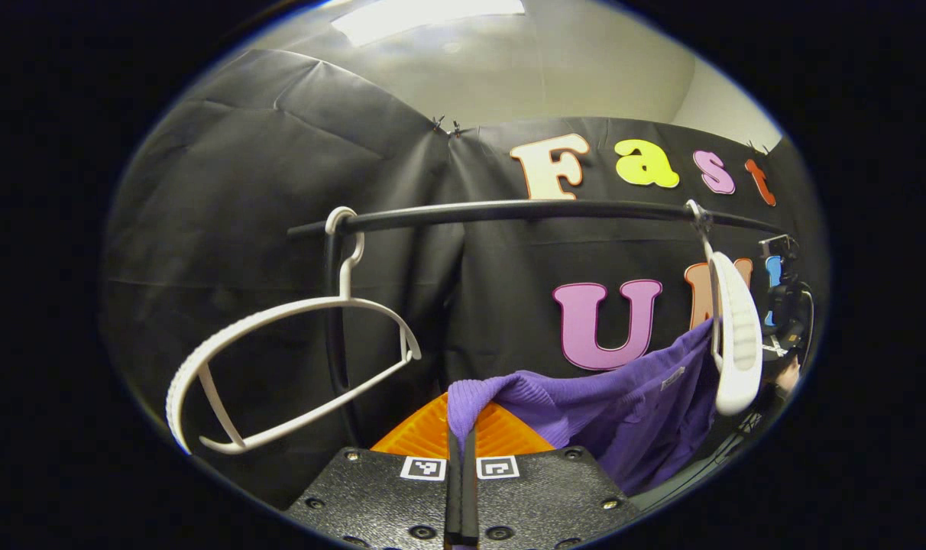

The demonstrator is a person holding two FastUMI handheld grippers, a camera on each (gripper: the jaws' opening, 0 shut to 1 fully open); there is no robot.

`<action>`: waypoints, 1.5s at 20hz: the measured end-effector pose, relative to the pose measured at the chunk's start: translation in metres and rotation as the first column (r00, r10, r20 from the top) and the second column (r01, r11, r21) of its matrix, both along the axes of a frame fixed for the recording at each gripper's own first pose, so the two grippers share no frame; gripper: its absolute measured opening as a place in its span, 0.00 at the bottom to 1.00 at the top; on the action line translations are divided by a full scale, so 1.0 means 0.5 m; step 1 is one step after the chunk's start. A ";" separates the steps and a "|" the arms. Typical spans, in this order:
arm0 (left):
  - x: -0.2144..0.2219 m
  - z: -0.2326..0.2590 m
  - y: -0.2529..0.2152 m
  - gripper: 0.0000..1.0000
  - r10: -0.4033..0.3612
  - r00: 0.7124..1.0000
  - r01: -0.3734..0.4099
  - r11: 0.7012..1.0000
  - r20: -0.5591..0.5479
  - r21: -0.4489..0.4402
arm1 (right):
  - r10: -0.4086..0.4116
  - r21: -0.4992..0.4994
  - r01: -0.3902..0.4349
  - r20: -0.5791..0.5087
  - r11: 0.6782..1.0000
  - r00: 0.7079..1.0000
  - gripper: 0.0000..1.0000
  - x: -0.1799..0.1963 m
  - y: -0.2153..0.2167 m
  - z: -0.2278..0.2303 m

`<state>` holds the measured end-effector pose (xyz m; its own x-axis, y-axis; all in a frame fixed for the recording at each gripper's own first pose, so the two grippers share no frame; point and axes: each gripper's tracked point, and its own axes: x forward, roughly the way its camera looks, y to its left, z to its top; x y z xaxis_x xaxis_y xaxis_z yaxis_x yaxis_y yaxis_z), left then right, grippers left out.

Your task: Grasp the clothes on the hanger with both hands and then place them into the laundry hamper below.

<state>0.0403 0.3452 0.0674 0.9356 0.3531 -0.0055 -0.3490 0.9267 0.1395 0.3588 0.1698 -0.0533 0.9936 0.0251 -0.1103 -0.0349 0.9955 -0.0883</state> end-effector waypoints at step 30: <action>0.027 -0.400 -0.240 0.01 -0.186 0.938 0.149 0.979 -0.293 -0.142 | 0.231 0.008 -0.248 -0.392 0.969 0.891 0.13 -0.326 0.163 -0.373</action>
